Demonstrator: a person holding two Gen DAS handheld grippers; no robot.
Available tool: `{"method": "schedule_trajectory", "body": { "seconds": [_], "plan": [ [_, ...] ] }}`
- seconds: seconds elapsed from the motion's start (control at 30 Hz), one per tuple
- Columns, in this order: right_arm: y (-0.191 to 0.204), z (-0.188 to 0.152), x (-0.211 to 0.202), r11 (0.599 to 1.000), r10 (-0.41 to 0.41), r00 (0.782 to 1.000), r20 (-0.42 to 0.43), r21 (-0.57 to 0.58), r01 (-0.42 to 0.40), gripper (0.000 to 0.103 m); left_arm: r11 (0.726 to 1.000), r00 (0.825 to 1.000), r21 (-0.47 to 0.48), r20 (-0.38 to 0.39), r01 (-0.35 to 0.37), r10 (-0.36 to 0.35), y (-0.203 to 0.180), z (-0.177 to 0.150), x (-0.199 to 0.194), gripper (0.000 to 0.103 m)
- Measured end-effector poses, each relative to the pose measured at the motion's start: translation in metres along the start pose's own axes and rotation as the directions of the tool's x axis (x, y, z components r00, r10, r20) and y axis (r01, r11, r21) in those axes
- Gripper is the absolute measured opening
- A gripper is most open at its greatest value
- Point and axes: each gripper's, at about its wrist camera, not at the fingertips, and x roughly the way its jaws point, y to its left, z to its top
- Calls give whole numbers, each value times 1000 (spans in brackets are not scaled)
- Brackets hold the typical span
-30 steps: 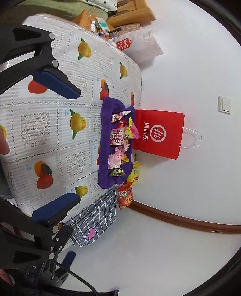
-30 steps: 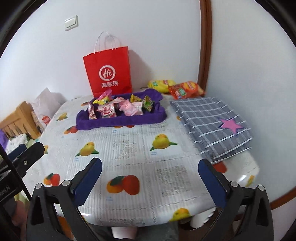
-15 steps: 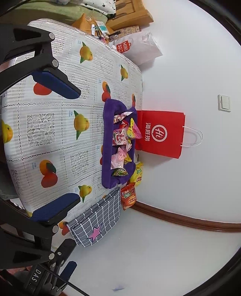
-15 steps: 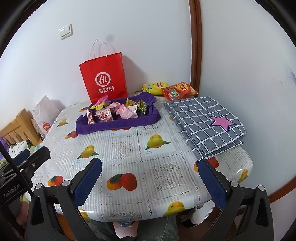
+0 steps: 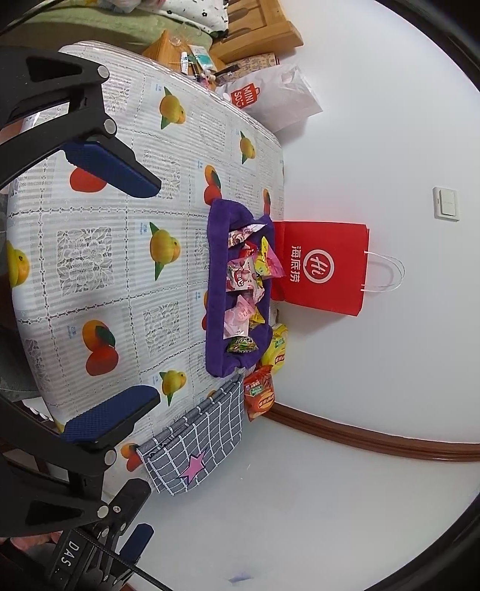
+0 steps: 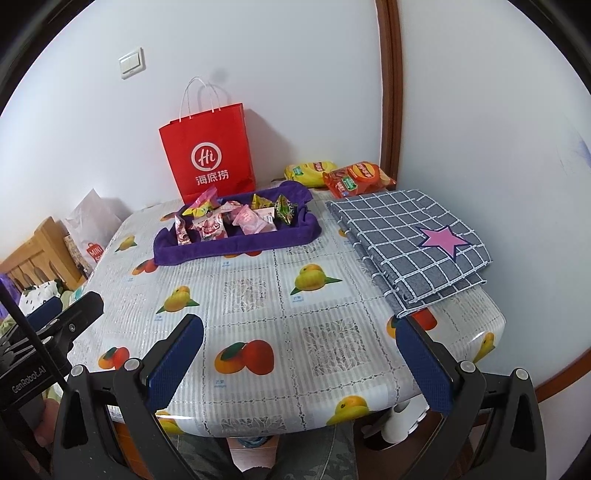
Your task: Organize snacks
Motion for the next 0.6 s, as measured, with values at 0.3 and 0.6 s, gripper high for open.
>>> {"method": "schedule_trajectory", "body": {
  "seconds": [0.3,0.6],
  "plan": [
    [-1,-1,0,1000,-6,1000,1,2,6,102,1000,1000,2,3,12,-12,-3,0,-1,103],
    [-1,-2,-1,1000,-7,1000,6,0,7,102,1000,1000,2,2,23,-23,-4,0,-3,103]
  ]
}}
